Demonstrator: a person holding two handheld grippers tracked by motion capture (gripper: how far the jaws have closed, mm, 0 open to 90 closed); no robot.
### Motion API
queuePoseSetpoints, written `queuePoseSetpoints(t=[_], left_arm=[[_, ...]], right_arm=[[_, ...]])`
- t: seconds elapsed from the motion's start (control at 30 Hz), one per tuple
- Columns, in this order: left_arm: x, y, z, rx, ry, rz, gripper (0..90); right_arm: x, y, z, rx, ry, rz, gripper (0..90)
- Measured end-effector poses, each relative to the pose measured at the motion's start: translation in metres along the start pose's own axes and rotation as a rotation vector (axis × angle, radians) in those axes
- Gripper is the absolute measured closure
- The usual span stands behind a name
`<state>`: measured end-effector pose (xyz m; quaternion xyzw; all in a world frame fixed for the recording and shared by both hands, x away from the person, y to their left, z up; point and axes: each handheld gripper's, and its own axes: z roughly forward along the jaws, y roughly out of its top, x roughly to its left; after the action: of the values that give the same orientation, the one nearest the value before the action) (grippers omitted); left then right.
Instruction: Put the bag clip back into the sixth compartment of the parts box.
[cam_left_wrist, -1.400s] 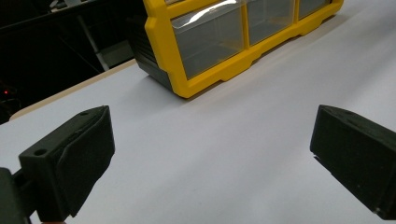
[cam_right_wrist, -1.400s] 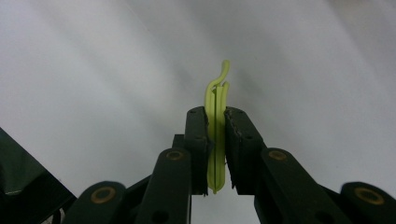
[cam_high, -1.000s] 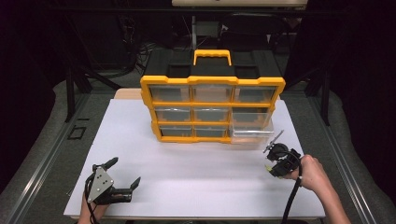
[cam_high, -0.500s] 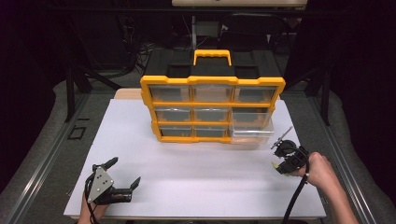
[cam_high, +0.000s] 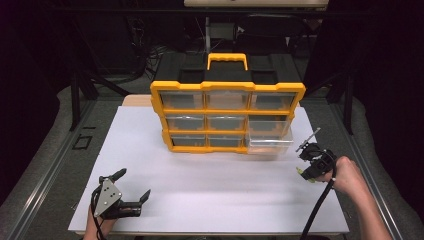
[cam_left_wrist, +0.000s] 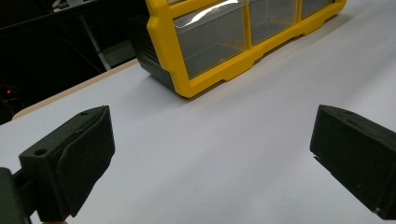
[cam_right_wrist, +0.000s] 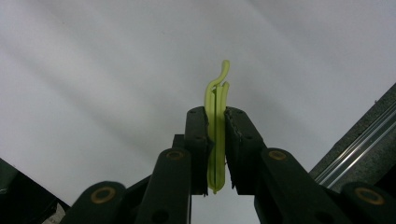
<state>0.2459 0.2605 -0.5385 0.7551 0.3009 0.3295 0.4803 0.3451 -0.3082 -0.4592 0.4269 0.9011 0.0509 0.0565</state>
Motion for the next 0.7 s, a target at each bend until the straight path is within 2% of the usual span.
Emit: queuePoseSetpoints(t=[0.1, 0.13, 0.23, 0.27, 0.3, 0.37, 0.4, 0.43, 0.47, 0.5, 0.57, 0.6, 0.63, 0.67, 0.7], left_arm=[[0.000, 0.000, 0.000, -0.001, 0.001, -0.001, 0.0], [0.000, 0.000, 0.000, 0.000, 0.002, -0.001, 0.0], [0.000, 0.000, 0.000, 0.000, 0.002, 0.000, 0.0], [0.000, 0.000, 0.000, 0.000, 0.001, 0.000, 0.0], [0.000, 0.000, 0.000, 0.000, -0.001, 0.001, 0.0], [0.000, 0.000, 0.000, 0.001, 0.000, -0.001, 0.0], [0.000, 0.000, 0.000, 0.001, 0.000, 0.000, 0.0], [0.000, 0.000, 0.000, 0.001, 0.001, 0.000, 0.0], [0.000, 0.000, 0.000, 0.000, 0.001, -0.002, 0.0], [0.000, 0.000, 0.000, 0.000, 0.001, -0.001, 0.0], [0.000, 0.000, 0.000, 0.001, -0.001, 0.000, 0.0], [0.000, 0.000, 0.000, 0.001, -0.001, 0.000, 0.0], [0.000, 0.000, 0.000, 0.001, -0.001, 0.000, 0.0], [0.000, 0.000, 0.000, 0.001, -0.001, 0.000, 0.0], [0.000, 0.000, -0.001, 0.000, 0.000, -0.001, 0.0]], right_arm=[[-0.002, 0.001, -0.001, -0.015, 0.006, 0.009, 80.0], [-0.003, 0.002, -0.004, 0.004, -0.001, 0.007, 80.0], [-0.008, 0.004, -0.009, -0.005, -0.005, 0.017, 80.0], [-0.008, 0.004, -0.009, -0.022, 0.003, 0.027, 80.0], [-0.009, 0.005, -0.012, -0.005, -0.002, 0.024, 80.0], [-0.012, 0.006, -0.014, -0.005, -0.011, 0.023, 80.0], [-0.012, 0.006, -0.012, -0.050, -0.008, 0.042, 80.0], [-0.012, 0.007, -0.015, -0.018, -0.010, 0.032, 80.0], [-0.012, 0.007, -0.015, -0.032, -0.006, 0.039, 80.0], [-0.014, 0.009, -0.019, -0.007, -0.016, 0.016, 80.1], [-0.015, 0.011, -0.023, -0.009, -0.023, 0.021, 80.1], [-0.015, 0.011, -0.023, -0.030, -0.018, 0.025, 80.0], [-0.015, 0.011, -0.025, -0.028, -0.031, 0.031, 80.0], [-0.015, 0.011, -0.022, -0.079, -0.031, 0.036, 80.0], [-0.017, 0.013, -0.029, -0.025, -0.040, 0.017, 80.0]])
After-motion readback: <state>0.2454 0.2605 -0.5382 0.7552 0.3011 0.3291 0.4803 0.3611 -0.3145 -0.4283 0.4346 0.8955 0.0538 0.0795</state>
